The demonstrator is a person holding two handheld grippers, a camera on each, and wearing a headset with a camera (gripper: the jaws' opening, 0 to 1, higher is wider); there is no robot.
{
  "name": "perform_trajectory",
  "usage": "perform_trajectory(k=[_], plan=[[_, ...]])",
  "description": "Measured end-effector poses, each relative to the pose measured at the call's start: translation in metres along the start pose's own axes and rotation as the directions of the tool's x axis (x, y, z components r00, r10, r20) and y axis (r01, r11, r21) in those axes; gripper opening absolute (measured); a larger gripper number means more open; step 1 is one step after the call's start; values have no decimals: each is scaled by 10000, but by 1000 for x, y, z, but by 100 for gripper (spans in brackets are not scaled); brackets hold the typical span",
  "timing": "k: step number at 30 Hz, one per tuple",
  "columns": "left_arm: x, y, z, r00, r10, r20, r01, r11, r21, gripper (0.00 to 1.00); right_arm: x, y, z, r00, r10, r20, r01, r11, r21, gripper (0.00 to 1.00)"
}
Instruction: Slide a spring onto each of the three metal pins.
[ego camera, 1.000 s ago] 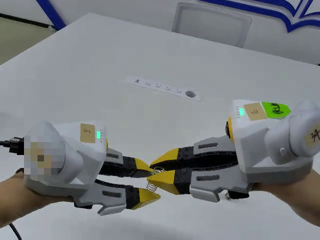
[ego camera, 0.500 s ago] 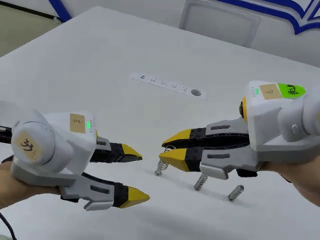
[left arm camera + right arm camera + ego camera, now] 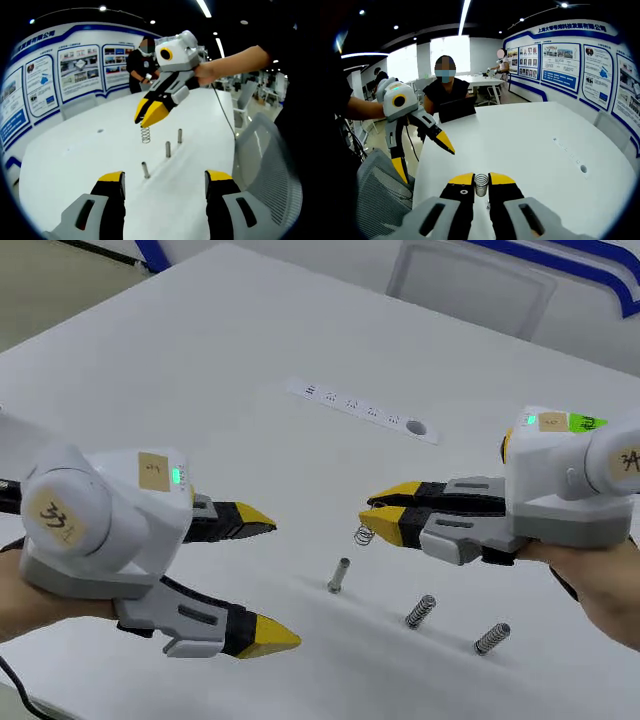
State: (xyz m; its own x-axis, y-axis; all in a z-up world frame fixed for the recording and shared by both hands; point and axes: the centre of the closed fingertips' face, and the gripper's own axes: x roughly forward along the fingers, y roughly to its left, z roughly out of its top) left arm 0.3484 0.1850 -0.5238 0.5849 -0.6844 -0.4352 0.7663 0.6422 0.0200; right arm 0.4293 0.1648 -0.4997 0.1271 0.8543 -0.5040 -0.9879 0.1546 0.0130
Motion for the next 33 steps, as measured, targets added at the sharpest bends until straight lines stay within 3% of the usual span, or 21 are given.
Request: perform_trajectory(k=[5, 11, 15, 20, 24, 33], plan=[[-1, 5, -2, 9997, 238, -37, -238, 9997, -74, 75, 12, -7, -12, 9994, -247, -230, 250, 9995, 166, 11], [-1, 12, -1, 9983, 492, 302, -476, 9975, -525, 84, 27, -16, -29, 9979, -427, -480, 465, 9956, 815, 11], [0, 14, -5, 9984, 519, 233, -503, 9965, -674, 90, 33, -20, -36, 9967, -507, -639, 567, 9938, 959, 11], [3, 15, -7, 9980, 556, 299, -529, 9951, -831, 93, 37, -20, -44, 9956, -458, -812, 539, 9936, 993, 11], [6, 13, -3, 9966, 588, 582, -530, 9939, -965, 96, 42, -21, -50, 9950, -501, -866, 590, 9929, 1035, 11], [11, 13, -8, 9951, 821, 550, -764, 9921, -992, 100, 45, -24, -58, 9915, -657, -1122, 781, 9909, 1098, 11]])
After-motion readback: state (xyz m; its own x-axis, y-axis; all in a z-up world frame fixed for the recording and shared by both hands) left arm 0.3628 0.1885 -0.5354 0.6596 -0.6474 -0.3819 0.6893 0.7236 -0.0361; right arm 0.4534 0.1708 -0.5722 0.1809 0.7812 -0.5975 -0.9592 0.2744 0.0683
